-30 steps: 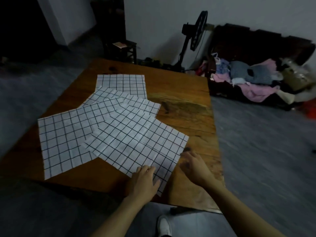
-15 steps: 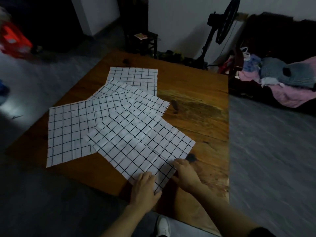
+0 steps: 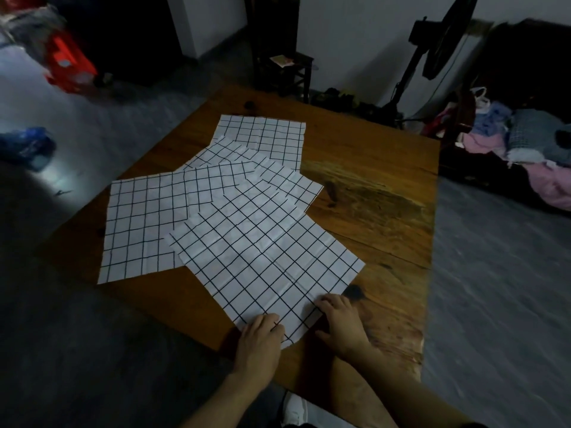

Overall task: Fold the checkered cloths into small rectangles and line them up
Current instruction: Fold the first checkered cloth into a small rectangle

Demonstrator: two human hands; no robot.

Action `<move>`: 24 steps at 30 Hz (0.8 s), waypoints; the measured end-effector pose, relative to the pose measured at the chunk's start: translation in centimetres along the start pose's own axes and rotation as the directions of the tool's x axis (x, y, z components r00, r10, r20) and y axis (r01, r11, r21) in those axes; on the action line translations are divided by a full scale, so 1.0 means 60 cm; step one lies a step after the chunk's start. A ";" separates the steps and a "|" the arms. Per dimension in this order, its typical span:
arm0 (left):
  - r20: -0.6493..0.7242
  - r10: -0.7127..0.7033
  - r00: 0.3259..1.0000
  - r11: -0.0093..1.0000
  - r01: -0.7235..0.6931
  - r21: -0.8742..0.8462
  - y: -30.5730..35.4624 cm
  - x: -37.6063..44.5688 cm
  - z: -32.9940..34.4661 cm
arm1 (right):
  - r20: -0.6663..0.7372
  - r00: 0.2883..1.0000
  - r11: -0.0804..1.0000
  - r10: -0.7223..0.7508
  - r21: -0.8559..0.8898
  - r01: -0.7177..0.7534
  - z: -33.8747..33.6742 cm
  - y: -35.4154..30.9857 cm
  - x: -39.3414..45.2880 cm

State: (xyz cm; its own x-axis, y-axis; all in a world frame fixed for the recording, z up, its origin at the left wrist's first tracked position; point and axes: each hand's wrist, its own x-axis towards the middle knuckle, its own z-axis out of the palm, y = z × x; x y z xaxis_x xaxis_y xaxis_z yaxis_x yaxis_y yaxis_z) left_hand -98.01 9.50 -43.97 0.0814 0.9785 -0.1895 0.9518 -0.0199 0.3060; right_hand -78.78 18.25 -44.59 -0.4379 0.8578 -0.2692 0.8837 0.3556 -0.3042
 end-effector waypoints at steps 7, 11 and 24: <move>-0.081 -0.005 0.997 0.976 -0.013 -0.219 -0.028 0.003 -0.045 | -0.037 0.999 1.000 -0.020 0.023 0.021 -0.010 -0.020 -0.003; -0.077 -0.029 0.997 0.906 -0.006 -0.424 -0.071 -0.001 -0.089 | -0.104 0.990 0.994 -0.097 0.037 0.101 -0.019 -0.043 0.009; -0.231 -0.143 0.962 0.820 -0.016 -0.572 -0.216 -0.064 -0.221 | -0.315 0.931 0.979 -0.184 0.027 0.202 -0.087 -0.154 0.038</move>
State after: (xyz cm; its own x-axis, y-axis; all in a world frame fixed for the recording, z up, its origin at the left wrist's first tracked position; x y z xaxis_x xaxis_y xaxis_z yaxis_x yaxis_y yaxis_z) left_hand -114.58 8.74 -34.84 -0.1260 0.9920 -0.0104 0.6106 0.0858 0.7873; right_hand -87.09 18.86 -37.63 -0.5181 0.8503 0.0930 0.7721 0.5117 -0.3769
